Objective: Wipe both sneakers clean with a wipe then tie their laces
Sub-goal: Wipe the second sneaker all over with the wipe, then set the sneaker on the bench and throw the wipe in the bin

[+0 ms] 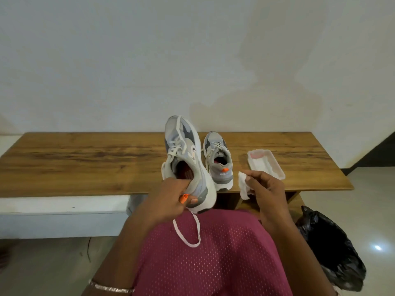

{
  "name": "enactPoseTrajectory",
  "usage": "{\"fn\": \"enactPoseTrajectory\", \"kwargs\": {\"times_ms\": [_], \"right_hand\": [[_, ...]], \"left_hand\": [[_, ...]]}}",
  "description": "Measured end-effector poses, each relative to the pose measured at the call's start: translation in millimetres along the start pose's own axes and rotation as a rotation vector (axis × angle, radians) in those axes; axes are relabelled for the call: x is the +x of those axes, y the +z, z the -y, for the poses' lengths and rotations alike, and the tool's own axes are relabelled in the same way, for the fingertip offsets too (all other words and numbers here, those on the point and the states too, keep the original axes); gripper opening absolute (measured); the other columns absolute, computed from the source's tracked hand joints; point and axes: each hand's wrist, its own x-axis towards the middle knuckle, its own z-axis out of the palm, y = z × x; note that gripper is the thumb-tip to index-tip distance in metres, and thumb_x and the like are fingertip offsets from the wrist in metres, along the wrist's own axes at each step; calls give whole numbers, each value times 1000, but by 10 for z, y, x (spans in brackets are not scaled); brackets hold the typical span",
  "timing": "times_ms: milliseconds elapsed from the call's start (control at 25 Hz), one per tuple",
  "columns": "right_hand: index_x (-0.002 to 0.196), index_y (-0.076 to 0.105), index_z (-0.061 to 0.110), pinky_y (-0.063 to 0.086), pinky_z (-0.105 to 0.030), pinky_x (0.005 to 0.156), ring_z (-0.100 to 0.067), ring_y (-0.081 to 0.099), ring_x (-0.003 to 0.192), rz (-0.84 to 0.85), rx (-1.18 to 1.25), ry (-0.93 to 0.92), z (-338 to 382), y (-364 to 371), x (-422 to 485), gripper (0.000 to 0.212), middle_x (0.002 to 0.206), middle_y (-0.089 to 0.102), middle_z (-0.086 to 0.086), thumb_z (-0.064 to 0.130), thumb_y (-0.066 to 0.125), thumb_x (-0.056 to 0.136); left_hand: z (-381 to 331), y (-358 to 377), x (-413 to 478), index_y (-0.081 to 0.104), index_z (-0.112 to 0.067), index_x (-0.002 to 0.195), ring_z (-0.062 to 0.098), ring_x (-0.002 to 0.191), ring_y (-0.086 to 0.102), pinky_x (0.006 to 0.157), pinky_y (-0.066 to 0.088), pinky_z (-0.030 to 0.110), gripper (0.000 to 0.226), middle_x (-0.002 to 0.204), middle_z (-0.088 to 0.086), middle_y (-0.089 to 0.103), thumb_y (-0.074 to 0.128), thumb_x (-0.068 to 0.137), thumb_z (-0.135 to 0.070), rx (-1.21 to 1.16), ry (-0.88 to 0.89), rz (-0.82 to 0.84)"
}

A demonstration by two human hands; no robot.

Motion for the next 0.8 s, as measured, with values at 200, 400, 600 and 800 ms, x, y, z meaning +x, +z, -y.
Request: {"fn": "enactPoseTrajectory", "kwargs": {"times_ms": [200, 400, 600, 800], "right_hand": [[102, 74, 14, 56, -52, 88, -26, 68, 90, -32, 48, 144, -224, 35, 167, 17, 88, 74, -4, 5, 63, 93], [94, 76, 17, 53, -60, 92, -31, 69, 98, -48, 68, 246, -416, 133, 447, 18, 88, 76, -1, 3, 65, 91], [95, 76, 16, 54, -57, 92, -29, 69, 98, -4, 58, 270, -557, 185, 670, 18, 89, 75, 0, 3, 65, 90], [95, 76, 14, 54, -49, 88, -29, 70, 93, 11, 89, 297, -633, 195, 795, 19, 93, 76, -8, 0, 63, 91]], "left_hand": [[469, 42, 720, 50, -31, 88, 15, 76, 54, 63, 36, 27, 17, 83, -7, 55, 65, 95, -34, 40, -68, 84], [686, 265, 1357, 56, -27, 91, 20, 84, 61, 73, 51, 34, 11, 93, 0, 63, 66, 95, -30, 148, -98, 157], [720, 556, 1726, 62, -21, 105, 21, 88, 62, 75, 51, 33, 13, 100, 3, 67, 62, 96, -29, 270, -76, 179], [702, 655, 1936, 62, -20, 107, 25, 92, 63, 78, 54, 37, 15, 103, 5, 69, 63, 95, -29, 311, -58, 177]]}}
